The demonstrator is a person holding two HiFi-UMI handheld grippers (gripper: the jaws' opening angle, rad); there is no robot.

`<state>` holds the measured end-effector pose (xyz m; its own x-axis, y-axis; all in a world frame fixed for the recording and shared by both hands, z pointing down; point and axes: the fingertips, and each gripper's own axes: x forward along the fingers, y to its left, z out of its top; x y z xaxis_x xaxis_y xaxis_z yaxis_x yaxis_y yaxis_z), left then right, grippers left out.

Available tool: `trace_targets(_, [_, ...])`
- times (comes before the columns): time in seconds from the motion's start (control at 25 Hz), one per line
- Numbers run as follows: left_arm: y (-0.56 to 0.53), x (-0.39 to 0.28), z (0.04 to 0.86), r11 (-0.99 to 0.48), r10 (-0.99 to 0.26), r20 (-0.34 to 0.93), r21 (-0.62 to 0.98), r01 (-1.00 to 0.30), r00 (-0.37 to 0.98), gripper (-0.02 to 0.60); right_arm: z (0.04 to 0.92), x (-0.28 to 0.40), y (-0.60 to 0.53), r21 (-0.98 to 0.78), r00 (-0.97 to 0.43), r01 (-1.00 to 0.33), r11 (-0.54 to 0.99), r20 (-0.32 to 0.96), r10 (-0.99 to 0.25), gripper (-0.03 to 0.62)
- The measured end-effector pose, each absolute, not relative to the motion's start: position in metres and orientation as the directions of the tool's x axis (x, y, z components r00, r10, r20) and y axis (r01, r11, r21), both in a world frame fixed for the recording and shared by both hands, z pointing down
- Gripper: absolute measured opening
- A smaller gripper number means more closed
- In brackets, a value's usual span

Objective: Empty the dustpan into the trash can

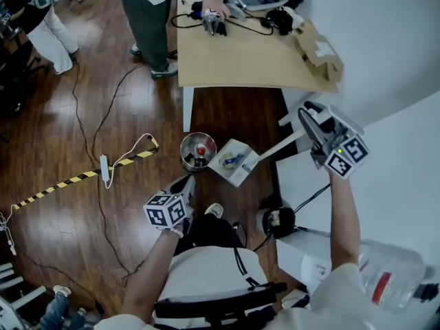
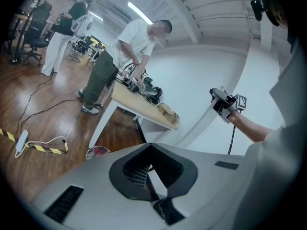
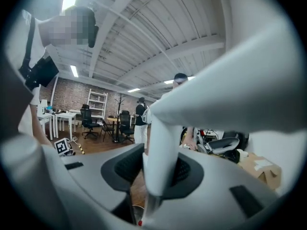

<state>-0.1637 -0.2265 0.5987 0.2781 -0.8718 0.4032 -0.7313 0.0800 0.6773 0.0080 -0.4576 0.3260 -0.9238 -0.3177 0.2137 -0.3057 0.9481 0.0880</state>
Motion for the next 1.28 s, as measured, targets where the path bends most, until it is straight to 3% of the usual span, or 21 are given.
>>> trace_targets(0.4, [-0.212, -0.19, 0.607, 0.187, -0.889, 0.428, 0.667, -0.721, 0.166, -0.012, 0.338, -0.057, -0.482, 0.145, -0.969, -0.144, 0.979, 0.182, -0.169, 0.127])
trace_targets(0.84, [-0.2, -0.204, 0.616, 0.271, -0.884, 0.459, 0.657, -0.703, 0.089, -0.012, 0.39, -0.115, -0.441, 0.196, -0.941, 0.148, 0.969, 0.33, 0.077, 0.133])
trace_targets(1.28, [-0.187, -0.228, 0.612, 0.288, -0.896, 0.44, 0.675, -0.68, 0.058, -0.013, 0.398, -0.145, -0.364, 0.268, -0.899, 0.303, 0.915, 0.4, 0.18, 0.133])
